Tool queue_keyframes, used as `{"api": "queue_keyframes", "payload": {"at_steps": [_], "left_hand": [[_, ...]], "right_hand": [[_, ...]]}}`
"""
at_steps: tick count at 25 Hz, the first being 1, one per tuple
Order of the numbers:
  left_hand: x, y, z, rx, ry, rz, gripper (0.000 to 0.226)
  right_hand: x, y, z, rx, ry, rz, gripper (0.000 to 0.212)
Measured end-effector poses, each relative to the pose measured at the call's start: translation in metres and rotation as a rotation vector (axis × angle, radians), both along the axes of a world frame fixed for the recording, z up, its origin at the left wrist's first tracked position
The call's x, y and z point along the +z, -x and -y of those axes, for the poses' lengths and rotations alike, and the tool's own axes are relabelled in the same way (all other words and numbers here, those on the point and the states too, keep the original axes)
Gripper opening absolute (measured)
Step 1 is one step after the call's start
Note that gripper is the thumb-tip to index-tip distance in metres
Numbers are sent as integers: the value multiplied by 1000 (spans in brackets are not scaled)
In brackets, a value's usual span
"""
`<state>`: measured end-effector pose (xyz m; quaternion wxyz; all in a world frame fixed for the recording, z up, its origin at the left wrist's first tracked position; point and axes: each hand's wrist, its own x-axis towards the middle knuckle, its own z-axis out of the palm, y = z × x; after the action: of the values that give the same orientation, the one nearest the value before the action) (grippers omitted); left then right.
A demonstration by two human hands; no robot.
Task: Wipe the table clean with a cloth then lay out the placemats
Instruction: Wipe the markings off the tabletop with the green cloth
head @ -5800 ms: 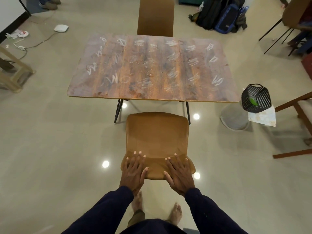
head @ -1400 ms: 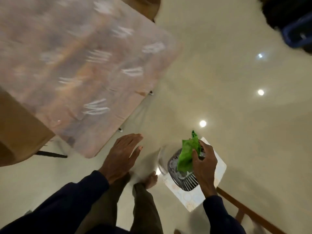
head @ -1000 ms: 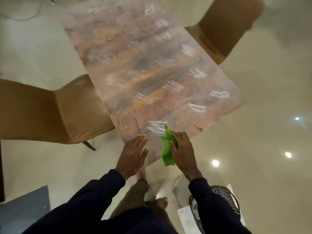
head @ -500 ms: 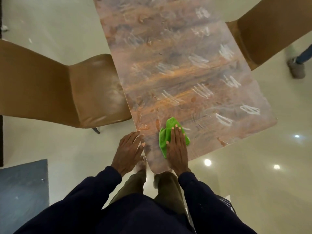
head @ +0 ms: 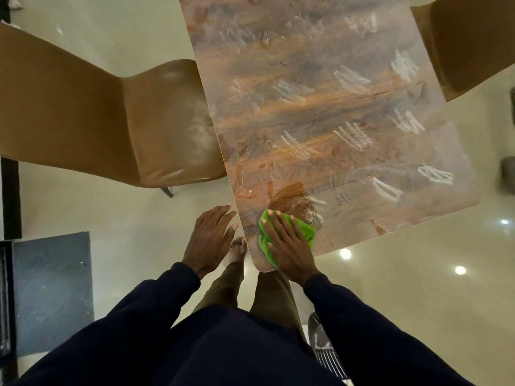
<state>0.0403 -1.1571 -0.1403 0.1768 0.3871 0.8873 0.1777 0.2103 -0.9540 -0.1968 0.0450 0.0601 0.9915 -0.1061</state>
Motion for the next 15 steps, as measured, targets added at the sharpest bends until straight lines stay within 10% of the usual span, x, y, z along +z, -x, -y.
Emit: {"api": "queue_keyframes", "payload": {"at_steps": [8, 15], "left_hand": [[-9, -8, -2, 10, -5, -94, 41], [-8, -15, -4, 45, -27, -88, 43]], "right_hand": [[6, 65, -9, -378, -37, 17, 65], [-7, 5, -22, 160, -11, -37, 74]]}}
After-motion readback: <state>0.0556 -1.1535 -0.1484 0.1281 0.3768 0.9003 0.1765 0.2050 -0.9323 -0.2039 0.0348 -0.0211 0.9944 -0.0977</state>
